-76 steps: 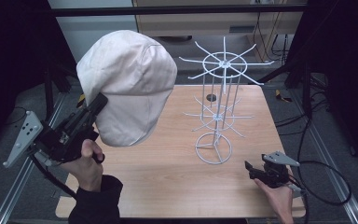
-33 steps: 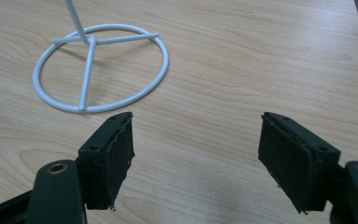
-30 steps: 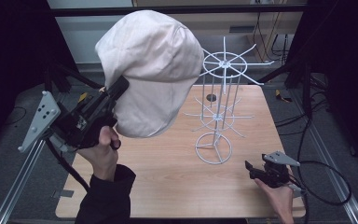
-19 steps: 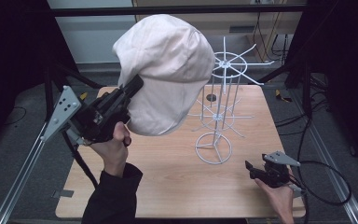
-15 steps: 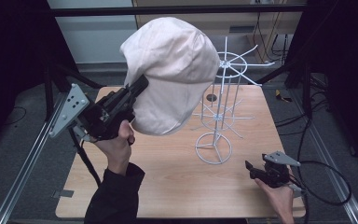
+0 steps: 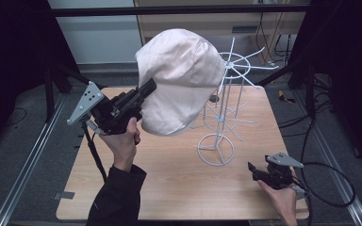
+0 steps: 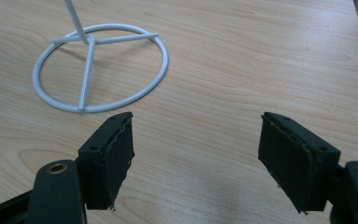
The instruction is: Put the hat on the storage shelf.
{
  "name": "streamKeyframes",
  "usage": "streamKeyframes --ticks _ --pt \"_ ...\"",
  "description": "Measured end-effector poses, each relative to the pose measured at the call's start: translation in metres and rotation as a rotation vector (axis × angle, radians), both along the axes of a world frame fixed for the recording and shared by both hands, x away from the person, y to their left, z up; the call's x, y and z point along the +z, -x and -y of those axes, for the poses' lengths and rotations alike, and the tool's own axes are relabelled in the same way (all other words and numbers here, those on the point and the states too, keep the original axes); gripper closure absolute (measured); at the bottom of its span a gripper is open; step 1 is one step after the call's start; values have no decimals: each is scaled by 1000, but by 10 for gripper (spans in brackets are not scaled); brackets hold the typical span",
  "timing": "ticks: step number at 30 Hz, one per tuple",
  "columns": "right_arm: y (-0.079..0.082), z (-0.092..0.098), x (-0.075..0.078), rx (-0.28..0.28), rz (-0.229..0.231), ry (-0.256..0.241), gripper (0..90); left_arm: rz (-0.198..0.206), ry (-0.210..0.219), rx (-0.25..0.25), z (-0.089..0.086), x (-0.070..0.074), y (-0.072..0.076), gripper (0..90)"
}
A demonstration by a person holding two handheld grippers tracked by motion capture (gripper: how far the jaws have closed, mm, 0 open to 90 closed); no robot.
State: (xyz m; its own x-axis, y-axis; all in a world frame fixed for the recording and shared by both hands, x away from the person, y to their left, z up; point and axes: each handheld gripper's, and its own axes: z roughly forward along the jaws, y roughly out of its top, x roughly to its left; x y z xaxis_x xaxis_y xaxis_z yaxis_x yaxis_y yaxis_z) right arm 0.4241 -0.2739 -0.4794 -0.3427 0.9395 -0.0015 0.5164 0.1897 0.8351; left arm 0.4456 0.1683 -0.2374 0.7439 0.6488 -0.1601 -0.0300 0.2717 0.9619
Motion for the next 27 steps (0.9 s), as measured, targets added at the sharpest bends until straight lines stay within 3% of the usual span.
streamKeyframes --ticks 4,11,27 --pt "-1 0 -1 1 3 11 265 -9 -12 -1 0 -2 -2 876" --pt "0 0 0 1 1 2 265 -49 -71 -3 3 -14 -8 874" --pt "0 0 -1 -1 2 9 265 -124 -133 -3 6 -34 -18 865"
